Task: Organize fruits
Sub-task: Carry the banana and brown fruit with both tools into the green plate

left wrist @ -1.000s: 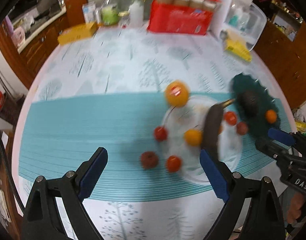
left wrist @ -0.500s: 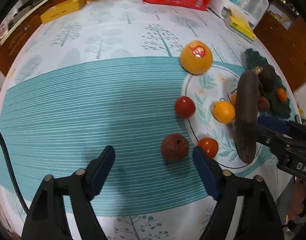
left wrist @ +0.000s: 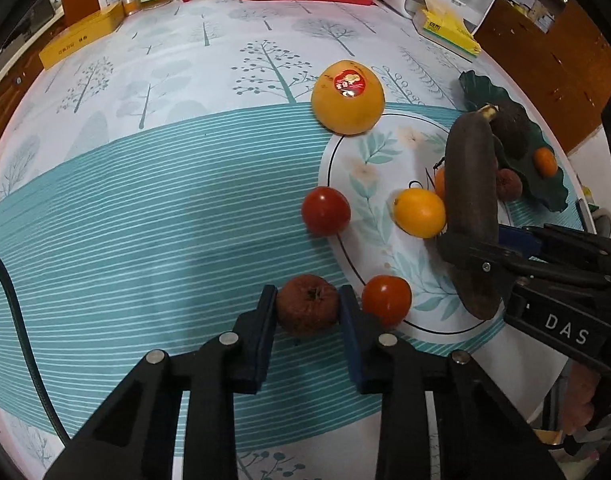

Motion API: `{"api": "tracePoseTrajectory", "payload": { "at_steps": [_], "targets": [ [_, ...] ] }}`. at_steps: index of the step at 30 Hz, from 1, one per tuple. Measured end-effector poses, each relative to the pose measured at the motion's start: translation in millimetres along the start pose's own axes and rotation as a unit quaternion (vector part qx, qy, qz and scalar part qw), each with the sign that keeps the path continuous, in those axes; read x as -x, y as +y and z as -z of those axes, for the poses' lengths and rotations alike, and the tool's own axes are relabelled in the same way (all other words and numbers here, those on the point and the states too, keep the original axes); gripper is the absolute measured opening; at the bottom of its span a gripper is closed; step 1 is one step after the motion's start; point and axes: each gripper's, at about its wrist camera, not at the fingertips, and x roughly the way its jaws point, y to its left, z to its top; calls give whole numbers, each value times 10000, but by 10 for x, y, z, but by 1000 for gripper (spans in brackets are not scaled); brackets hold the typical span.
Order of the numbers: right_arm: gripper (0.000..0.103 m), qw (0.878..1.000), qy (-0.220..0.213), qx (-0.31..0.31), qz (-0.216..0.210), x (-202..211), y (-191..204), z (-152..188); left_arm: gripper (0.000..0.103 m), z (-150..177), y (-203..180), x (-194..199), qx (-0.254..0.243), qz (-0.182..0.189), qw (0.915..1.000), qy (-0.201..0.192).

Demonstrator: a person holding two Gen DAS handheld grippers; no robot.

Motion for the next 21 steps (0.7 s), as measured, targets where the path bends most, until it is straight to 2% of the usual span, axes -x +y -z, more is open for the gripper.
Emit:
{"api": "tracePoseTrajectory", "payload": {
  "at_steps": [14, 21],
  "targets": [
    [31, 9991, -356, 176, -150, 339, -6, 117, 28, -39, -144, 371, -68, -72, 9992, -382],
    [31, 9976, -626, 166, -259, 655, -104, 182, 28, -66, -394, 622, -181, -61, 9981, -589]
  ]
}}
